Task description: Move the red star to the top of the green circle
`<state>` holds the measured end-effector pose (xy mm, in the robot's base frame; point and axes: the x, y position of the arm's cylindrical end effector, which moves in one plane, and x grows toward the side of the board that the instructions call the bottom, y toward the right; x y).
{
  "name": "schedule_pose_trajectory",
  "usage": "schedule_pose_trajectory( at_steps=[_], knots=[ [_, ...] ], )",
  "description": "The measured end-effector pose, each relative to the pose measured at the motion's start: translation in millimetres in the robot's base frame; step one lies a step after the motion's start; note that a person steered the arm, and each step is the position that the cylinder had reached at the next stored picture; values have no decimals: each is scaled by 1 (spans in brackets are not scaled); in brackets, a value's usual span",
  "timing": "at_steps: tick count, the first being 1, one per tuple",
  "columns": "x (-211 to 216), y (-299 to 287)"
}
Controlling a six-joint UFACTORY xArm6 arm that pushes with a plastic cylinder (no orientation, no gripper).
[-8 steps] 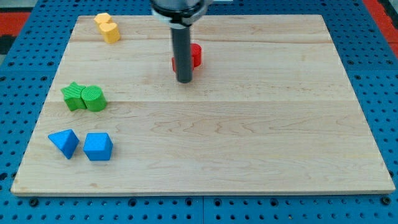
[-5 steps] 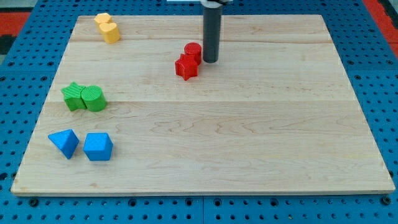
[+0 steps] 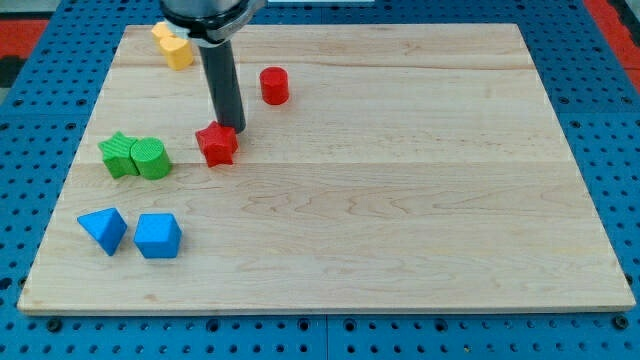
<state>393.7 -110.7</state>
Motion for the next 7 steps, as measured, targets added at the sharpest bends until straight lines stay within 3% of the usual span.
schedule_pose_trajectory(
  at_steps=[4, 5, 7],
  knots=[
    [97, 10],
    [83, -45],
    [46, -47]
  ],
)
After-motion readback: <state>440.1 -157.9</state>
